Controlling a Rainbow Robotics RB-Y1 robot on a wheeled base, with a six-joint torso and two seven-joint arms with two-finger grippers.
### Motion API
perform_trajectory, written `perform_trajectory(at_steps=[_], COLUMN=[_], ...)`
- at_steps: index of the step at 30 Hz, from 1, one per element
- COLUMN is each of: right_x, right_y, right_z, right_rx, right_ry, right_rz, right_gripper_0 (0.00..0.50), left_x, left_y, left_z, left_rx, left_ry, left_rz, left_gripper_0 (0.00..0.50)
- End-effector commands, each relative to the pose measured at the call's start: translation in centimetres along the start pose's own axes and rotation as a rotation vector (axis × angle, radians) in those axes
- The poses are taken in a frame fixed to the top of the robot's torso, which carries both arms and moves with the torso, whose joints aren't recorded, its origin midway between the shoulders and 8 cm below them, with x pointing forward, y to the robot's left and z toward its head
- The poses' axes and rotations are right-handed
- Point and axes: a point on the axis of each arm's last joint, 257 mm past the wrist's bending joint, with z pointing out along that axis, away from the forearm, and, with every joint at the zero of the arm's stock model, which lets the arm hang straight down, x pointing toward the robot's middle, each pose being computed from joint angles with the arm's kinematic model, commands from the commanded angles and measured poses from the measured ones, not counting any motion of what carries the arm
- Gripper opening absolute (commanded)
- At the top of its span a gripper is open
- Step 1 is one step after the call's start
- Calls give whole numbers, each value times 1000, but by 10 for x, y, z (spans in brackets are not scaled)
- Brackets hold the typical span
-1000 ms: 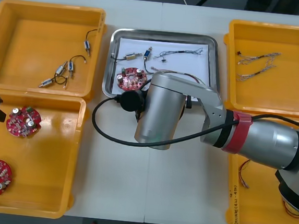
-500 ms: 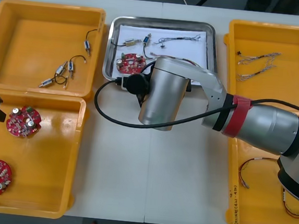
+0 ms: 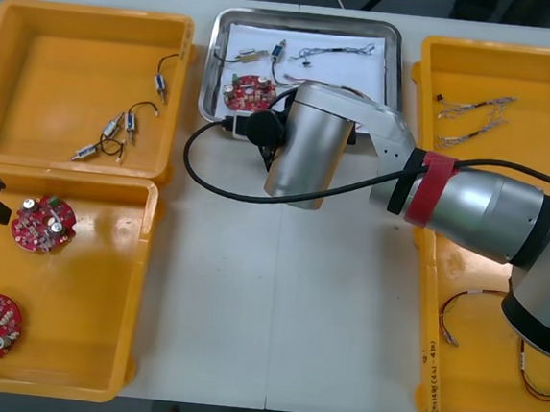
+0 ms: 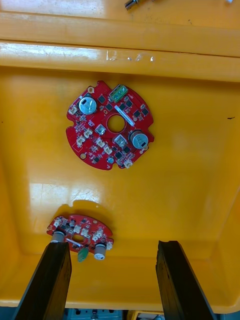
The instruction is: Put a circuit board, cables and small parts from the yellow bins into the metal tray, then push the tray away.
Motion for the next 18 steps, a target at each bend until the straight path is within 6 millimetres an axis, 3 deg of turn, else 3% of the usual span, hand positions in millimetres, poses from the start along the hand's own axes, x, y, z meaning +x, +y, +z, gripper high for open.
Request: perform_trajectory(at_steps=[1, 5, 7, 9, 12, 14, 18], right_x=[-31, -29, -29, -29, -30, -31, -35], right_y=[-33, -36, -37, -39, -39, -39, -37], right_z=[-9, -6, -6, -6, -6, -7, -10], right_rx=[69, 79, 80, 80, 79, 77, 42], right_ry=[-48, -46, -47, -48, -51, -53, -69], right_rz=[-73, -74, -68, -63, -55, -48, -6], right_gripper_0=[0, 0, 59, 273, 456, 500, 500], left_x=[-8, -8, -8, -8, -8, -8, -8], left_y=[15, 15, 15, 15, 15, 15, 15], left_z=[-14, -14, -14, -14, -14, -14, -14], left_rx=[-49, -49, -49, -49, -49, -49, -49], left_ry=[-41, -41, -41, -41, -41, -41, -41], left_rz=[108, 108, 108, 108, 108, 108, 108], left_gripper_0=[500, 500, 500, 500, 500, 500, 500])
